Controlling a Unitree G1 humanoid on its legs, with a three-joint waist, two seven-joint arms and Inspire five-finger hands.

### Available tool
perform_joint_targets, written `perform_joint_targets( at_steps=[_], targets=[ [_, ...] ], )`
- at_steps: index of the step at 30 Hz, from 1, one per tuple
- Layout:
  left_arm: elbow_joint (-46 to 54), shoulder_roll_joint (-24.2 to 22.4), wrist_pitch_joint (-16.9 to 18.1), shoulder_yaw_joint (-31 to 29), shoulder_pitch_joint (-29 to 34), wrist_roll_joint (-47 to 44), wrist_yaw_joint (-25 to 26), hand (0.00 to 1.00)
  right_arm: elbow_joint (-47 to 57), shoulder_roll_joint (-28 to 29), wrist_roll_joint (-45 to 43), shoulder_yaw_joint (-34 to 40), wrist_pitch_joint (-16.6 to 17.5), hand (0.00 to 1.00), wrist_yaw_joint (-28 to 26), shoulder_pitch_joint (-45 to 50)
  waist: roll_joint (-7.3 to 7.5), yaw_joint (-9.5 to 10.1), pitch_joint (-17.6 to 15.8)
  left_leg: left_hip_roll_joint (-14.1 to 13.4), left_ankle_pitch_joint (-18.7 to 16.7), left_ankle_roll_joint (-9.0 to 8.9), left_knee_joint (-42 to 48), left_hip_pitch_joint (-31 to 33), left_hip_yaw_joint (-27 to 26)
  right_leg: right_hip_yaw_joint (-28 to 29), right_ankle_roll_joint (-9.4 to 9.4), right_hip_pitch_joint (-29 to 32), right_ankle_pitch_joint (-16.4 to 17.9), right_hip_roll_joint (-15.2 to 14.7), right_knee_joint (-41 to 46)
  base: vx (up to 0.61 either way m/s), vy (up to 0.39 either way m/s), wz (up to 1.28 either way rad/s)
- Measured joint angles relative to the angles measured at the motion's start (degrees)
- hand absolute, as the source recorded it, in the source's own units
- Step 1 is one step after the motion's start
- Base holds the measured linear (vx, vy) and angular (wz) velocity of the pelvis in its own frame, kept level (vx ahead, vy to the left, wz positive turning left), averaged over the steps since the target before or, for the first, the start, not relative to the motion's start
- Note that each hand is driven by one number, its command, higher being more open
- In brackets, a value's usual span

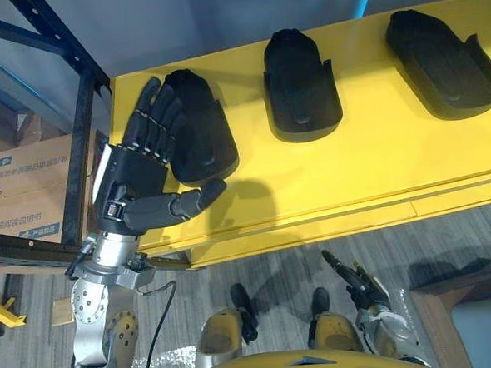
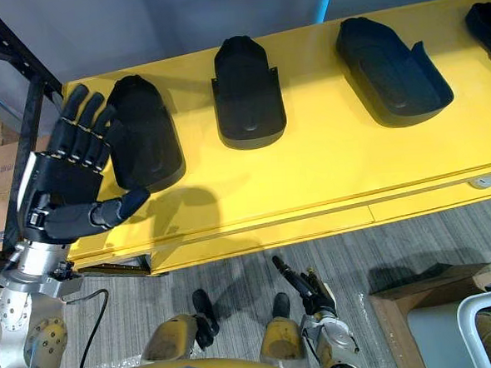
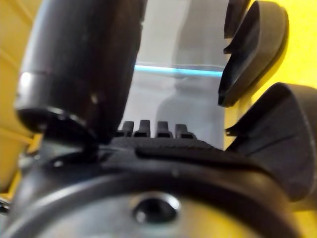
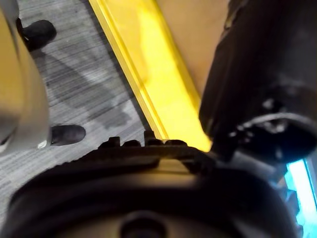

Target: Walk over and take three plastic housings, then place them on the shelf

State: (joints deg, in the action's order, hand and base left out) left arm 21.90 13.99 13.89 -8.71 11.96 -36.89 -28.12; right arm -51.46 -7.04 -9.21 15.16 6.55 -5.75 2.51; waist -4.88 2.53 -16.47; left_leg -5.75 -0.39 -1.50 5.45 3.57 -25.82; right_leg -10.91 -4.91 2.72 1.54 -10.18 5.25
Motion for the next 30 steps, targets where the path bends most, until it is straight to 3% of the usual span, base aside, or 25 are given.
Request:
perform_joint_targets(
  at_steps=[4, 17, 23, 30],
  targets=[
    [-0.68, 0.01, -1.25, 1.24, 2.05, -1.53, -3.62, 1.00, -0.01, -0.36, -0.04, -0.14, -0.26, 1.00, 0.00, -0.02, -0.46, 0.46, 0.11, 0.19, 1.35, -0.20, -2.50, -0.61, 0.07, -0.34, 0.06, 0.03, 0.04, 0.36, -0.56, 0.01, -0.006, 0.02],
    [-3.88, 2.95, -14.33, 10.00, 3.67, -1.17, -10.28, 1.00, -0.18, -0.52, -0.10, -1.40, -1.03, 1.00, -0.16, 0.01, -1.04, 0.43, 0.29, 0.60, 2.19, -0.20, -4.02, -1.11, 0.01, -0.22, 0.10, 0.26, 0.09, 0.29, -0.48, 0.00, 0.001, 0.00],
    [-4.14, 4.37, -16.19, 12.47, 1.74, -1.19, -9.53, 1.00, -0.25, -1.57, -0.04, -2.25, -1.30, 1.00, -0.37, -0.08, -1.74, 0.27, 0.73, 0.63, 2.22, -0.23, -4.24, -1.09, -0.51, 0.27, 0.01, 0.67, 0.01, 0.31, -0.49, 0.00, 0.007, -0.03],
    [-7.59, 4.54, -15.22, 13.02, -1.88, -3.54, -6.15, 1.00, -0.27, -2.01, -0.08, -2.28, -1.59, 1.00, -0.65, -0.27, -1.66, -0.01, 0.67, 0.80, 2.37, -0.23, -4.68, -0.96, -0.97, 0.83, 0.00, 1.30, 0.01, 0.28, -0.33, 0.01, 0.007, -0.02]
  ],
)
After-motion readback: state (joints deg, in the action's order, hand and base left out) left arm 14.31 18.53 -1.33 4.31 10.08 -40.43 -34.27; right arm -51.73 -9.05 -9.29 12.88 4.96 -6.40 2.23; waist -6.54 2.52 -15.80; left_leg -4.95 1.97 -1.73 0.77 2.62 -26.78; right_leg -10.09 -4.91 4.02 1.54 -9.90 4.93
